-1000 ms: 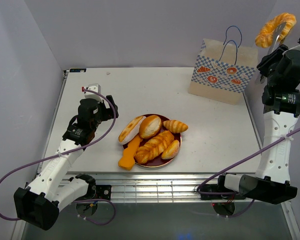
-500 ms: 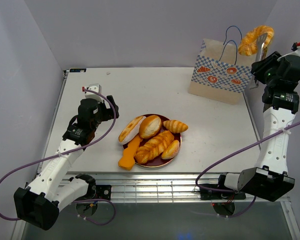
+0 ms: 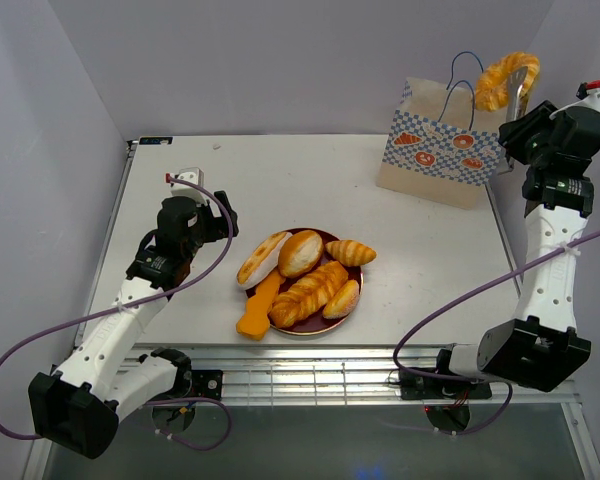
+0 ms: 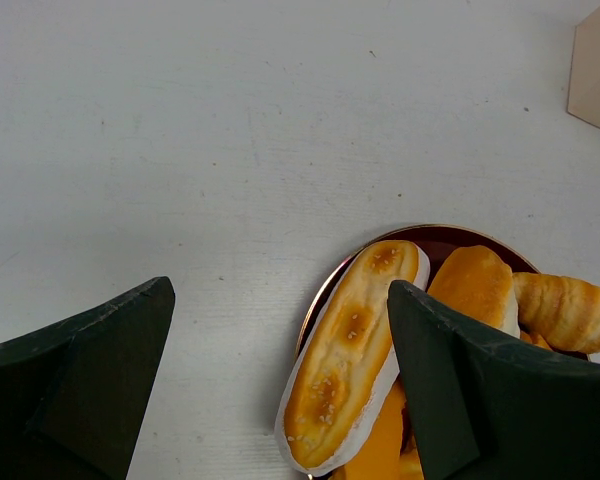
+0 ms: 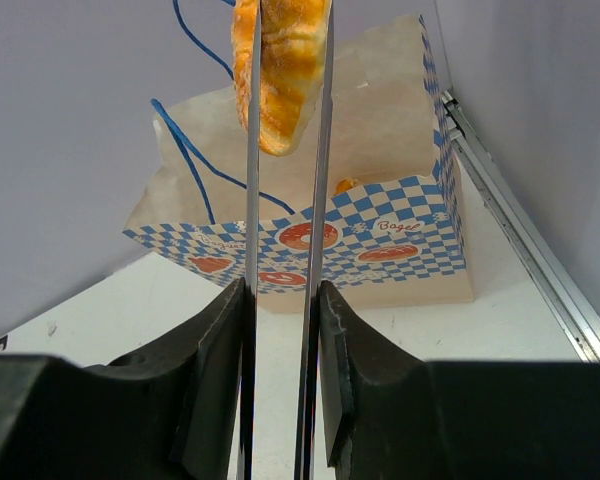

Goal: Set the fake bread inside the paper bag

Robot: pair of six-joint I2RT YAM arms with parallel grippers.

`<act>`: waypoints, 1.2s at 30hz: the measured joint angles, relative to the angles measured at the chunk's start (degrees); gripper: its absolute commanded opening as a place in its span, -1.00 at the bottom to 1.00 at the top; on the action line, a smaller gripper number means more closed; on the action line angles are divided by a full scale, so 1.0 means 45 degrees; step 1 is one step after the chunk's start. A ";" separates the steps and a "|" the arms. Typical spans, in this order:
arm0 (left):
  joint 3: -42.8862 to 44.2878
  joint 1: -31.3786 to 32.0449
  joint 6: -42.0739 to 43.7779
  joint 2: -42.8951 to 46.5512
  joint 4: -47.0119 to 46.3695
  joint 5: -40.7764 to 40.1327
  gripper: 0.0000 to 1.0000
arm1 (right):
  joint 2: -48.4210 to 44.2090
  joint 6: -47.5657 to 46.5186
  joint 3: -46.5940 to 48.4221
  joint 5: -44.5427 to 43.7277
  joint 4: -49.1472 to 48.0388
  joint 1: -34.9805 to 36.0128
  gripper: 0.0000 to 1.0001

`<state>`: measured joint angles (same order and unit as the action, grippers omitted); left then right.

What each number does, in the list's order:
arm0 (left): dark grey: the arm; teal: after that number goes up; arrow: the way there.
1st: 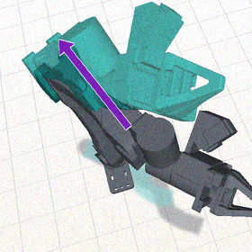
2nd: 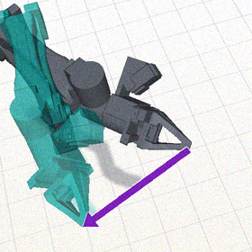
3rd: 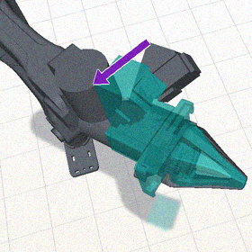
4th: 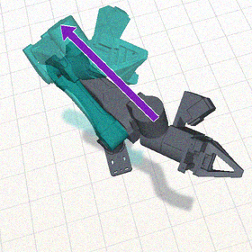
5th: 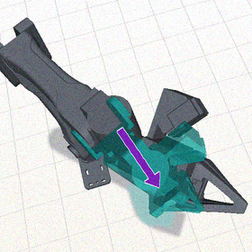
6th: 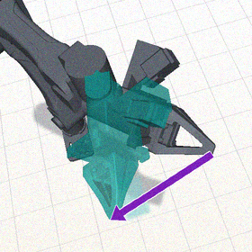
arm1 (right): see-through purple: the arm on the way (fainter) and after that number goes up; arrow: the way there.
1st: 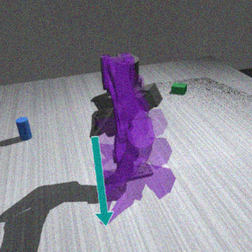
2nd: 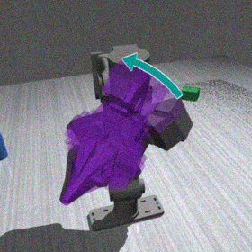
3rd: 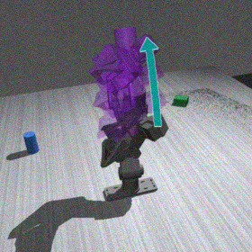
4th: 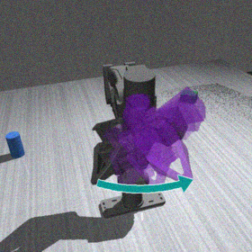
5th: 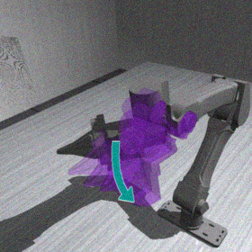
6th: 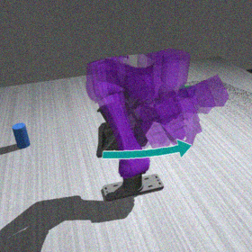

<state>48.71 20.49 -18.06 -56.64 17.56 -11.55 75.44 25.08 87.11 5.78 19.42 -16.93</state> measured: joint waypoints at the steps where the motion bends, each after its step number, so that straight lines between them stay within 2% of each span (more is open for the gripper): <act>1: 0.0000 0.0000 0.0000 -0.0010 0.0000 0.0000 0.96 | 0.0087 0.0000 0.0000 0.0015 -0.0005 0.0000 -0.36; 5: 0.0000 0.0000 0.0000 -0.0058 0.0000 0.0000 0.96 | 0.0389 0.0000 0.0000 0.0141 0.0015 0.0000 -0.08; 11: 0.0000 0.0000 0.0000 -0.0058 0.0000 0.0000 0.96 | 0.0461 0.0010 -0.0005 0.0384 -0.0165 0.0000 0.20; 27: 0.0000 0.0000 0.0005 -0.0058 0.0000 -0.0010 0.96 | 0.0384 0.0078 -0.0005 0.0894 -0.0364 0.0000 0.24; 29: 0.0000 0.0000 0.0015 -0.0058 0.0000 0.0000 0.78 | 0.0243 0.0126 -0.0005 0.0933 -0.0359 0.0000 0.23; 30: 0.0000 0.0000 0.0005 -0.0058 0.0000 0.0010 0.77 | 0.0141 0.0185 -0.0005 0.0967 -0.0355 0.0000 0.23; 36: 0.0000 0.0000 0.0102 -0.0058 0.0000 0.0092 0.96 | -0.0976 0.0447 -0.0369 0.1360 -0.0413 0.0010 0.22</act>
<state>48.71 20.49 -17.61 -56.90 17.56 -11.14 71.05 27.09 85.45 11.90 17.56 -16.88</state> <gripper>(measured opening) 0.963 0.613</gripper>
